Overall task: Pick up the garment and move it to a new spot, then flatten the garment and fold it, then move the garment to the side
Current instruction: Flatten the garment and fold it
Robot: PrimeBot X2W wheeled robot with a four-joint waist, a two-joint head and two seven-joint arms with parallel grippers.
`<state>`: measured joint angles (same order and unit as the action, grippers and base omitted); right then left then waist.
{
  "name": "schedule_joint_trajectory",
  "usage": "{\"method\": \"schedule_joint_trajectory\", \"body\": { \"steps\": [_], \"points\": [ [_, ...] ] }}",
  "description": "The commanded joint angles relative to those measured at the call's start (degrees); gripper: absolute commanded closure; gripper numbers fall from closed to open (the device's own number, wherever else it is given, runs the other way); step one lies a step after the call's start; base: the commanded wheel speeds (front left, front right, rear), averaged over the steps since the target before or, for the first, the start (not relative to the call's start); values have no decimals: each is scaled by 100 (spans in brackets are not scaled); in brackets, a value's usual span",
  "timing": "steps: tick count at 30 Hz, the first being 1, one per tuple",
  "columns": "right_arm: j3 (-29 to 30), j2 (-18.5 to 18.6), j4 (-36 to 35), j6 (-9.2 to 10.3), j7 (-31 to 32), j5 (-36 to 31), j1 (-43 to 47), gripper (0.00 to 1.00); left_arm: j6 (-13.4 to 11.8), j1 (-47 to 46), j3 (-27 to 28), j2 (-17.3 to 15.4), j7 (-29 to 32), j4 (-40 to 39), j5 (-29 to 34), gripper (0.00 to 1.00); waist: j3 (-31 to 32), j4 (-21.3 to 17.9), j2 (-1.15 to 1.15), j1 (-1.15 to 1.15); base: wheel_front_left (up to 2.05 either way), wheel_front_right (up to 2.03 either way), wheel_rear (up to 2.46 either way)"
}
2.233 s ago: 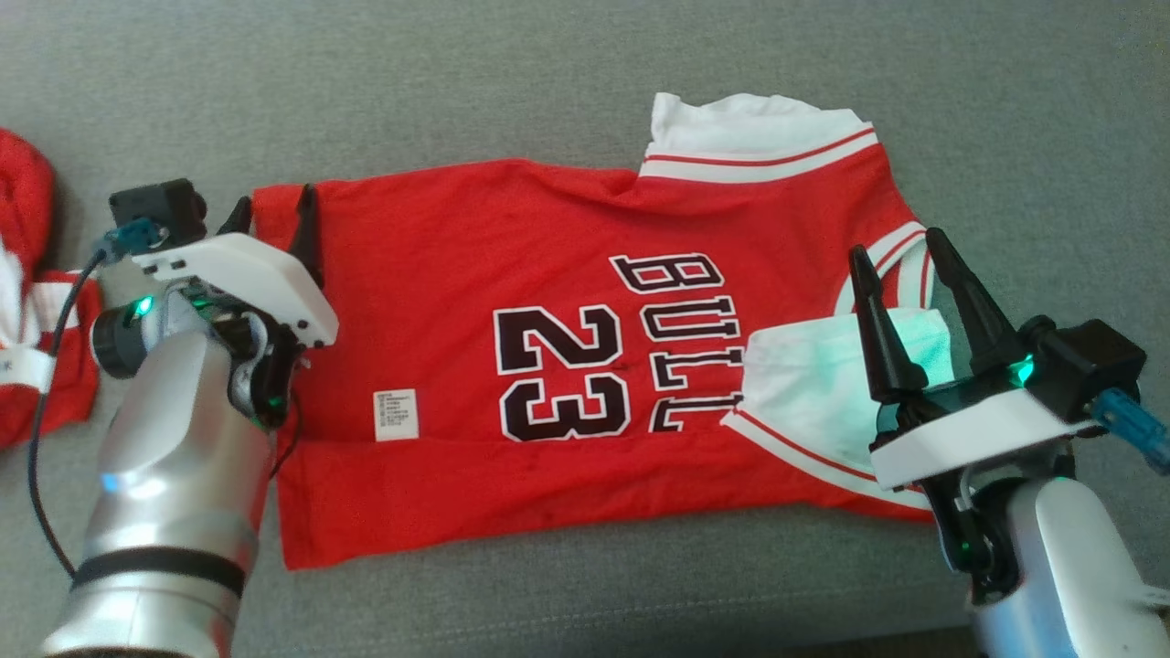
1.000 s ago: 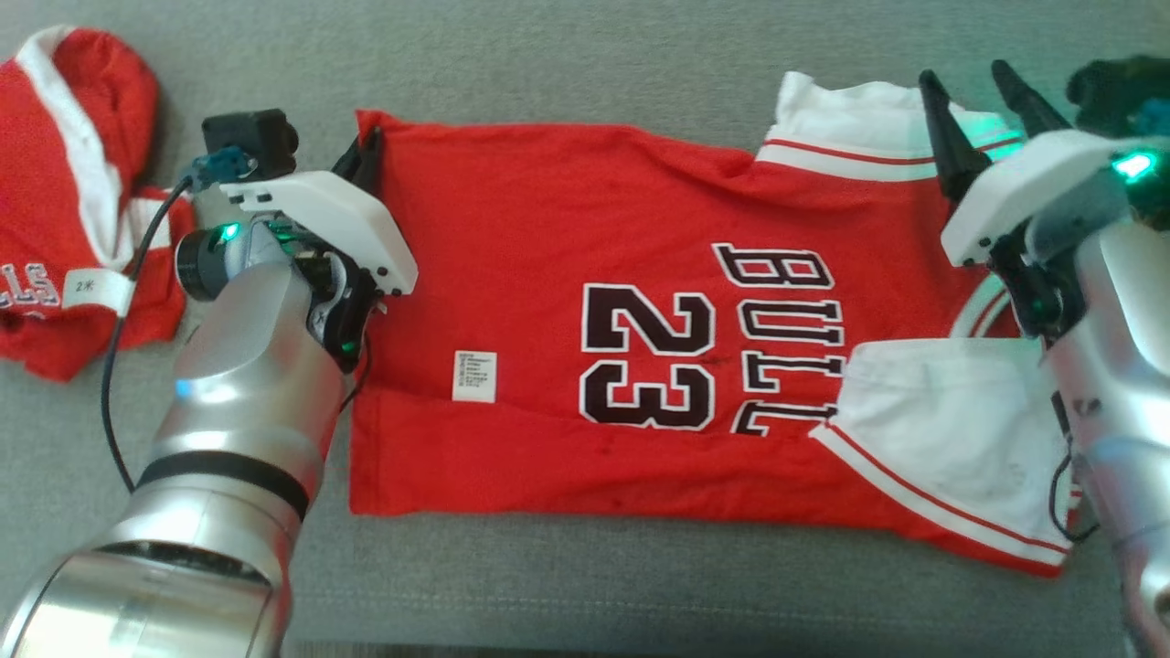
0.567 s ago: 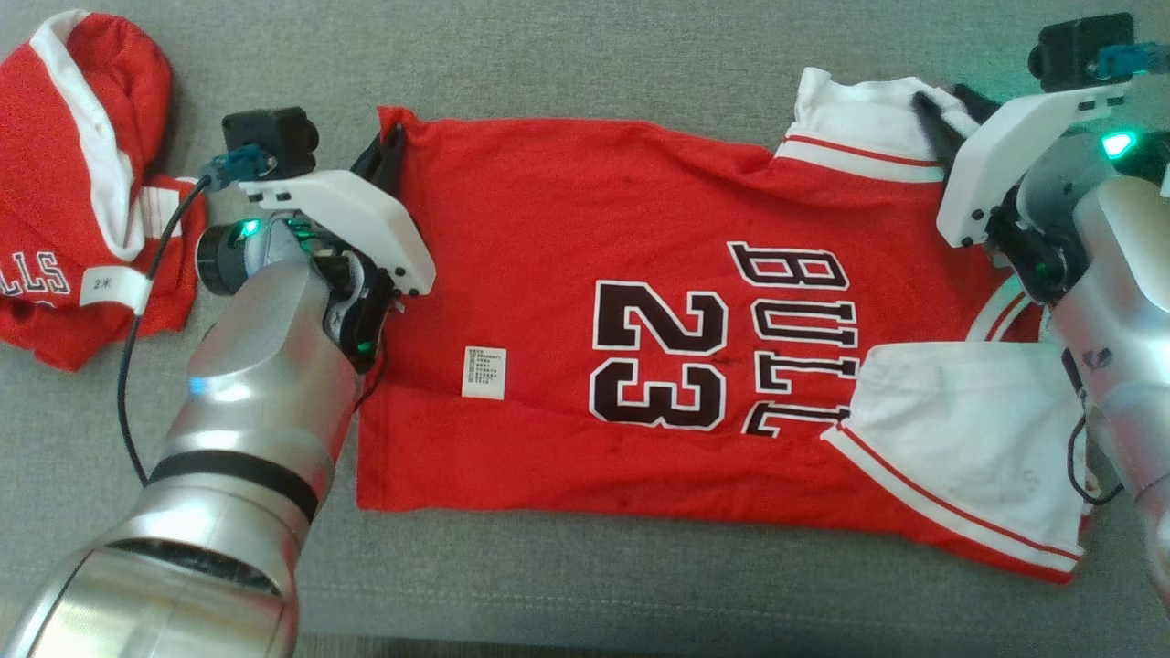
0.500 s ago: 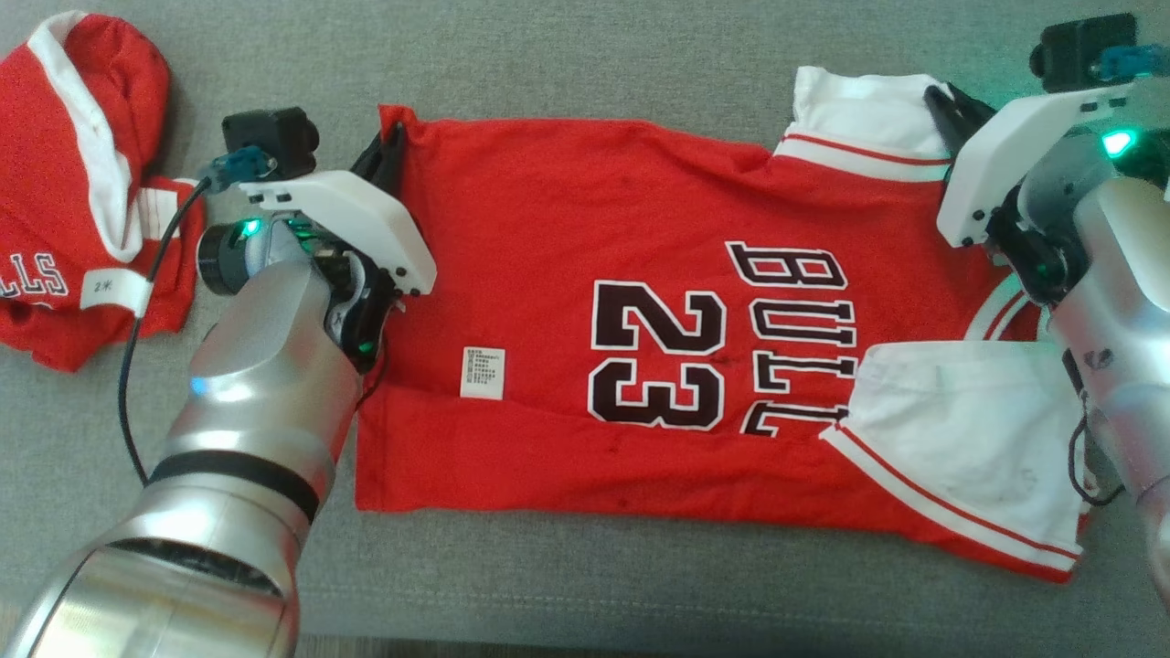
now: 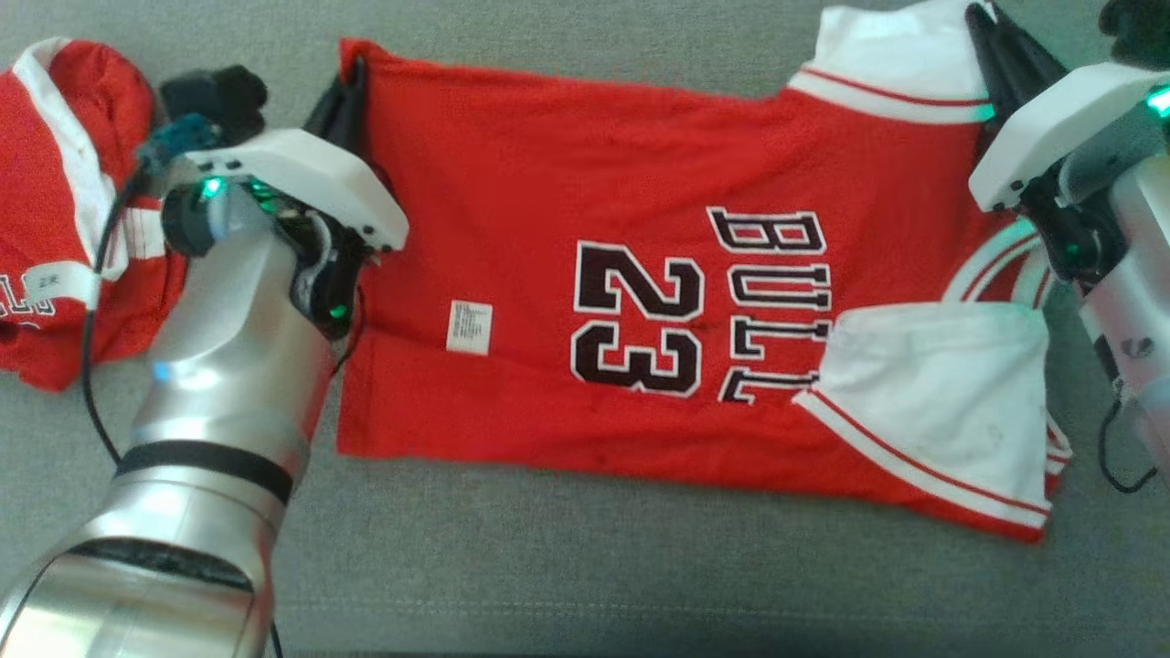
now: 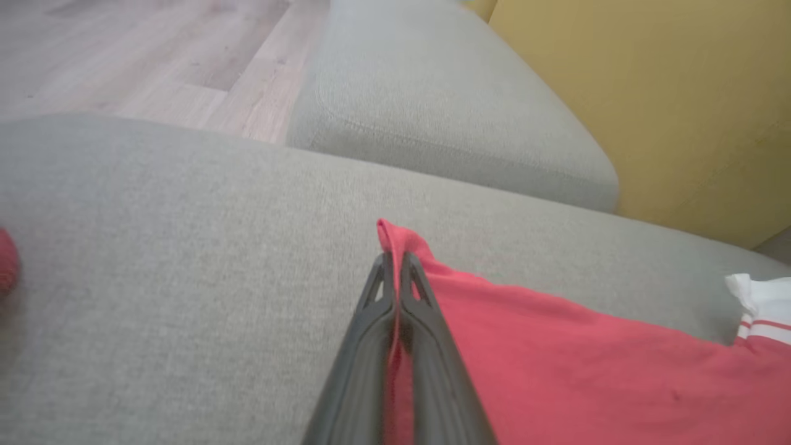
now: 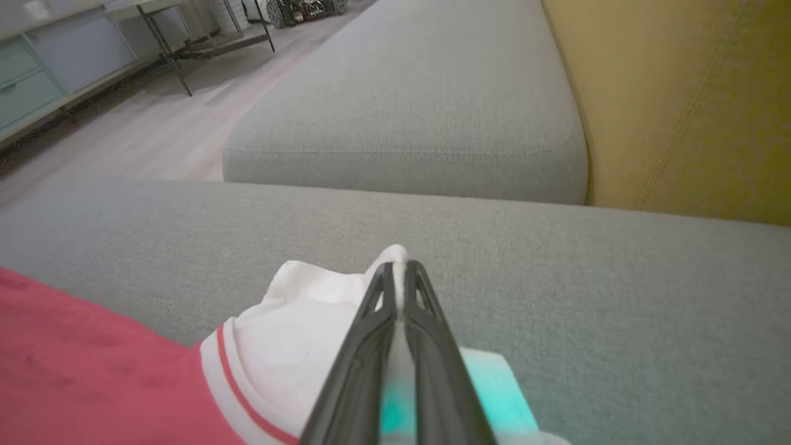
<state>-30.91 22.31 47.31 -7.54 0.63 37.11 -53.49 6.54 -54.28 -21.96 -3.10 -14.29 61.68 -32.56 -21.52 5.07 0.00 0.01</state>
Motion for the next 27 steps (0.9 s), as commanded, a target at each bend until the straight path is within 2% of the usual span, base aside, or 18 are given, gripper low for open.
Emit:
{"method": "schedule_joint_trajectory", "body": {
  "steps": [1, 8, 17, 22, 27],
  "points": [
    [-45, 100, -276, 5, -123, 102, -37, 100, -47, 4, 216, -297, -69, -324, 51, 100, 33, -31, 0, -1, 0, 0, 0],
    [-54, 286, -954, 5, -353, 295, 457, 100, -109, 664, 528, -459, -70, -1139, 108, 100, 155, -156, 0, -1, 0, 0, 0],
    [283, 374, -1876, 5, -484, 161, 1735, 100, -226, 1788, 817, -601, -70, -2284, 108, 100, 300, -306, 0, -1, 0, 0, 0],
    [766, 106, -2400, 5, -462, -42, 2713, 100, -381, 2480, 918, -653, -3, -2876, -30, 100, 344, -375, 0, -1, 0, 0, 0],
    [1437, -351, -3085, 5, -340, -470, 3727, 100, -564, 3109, 973, -711, 235, -3288, -174, 100, 382, -423, 0, -1, 0, 0, 0]
  ]
}}
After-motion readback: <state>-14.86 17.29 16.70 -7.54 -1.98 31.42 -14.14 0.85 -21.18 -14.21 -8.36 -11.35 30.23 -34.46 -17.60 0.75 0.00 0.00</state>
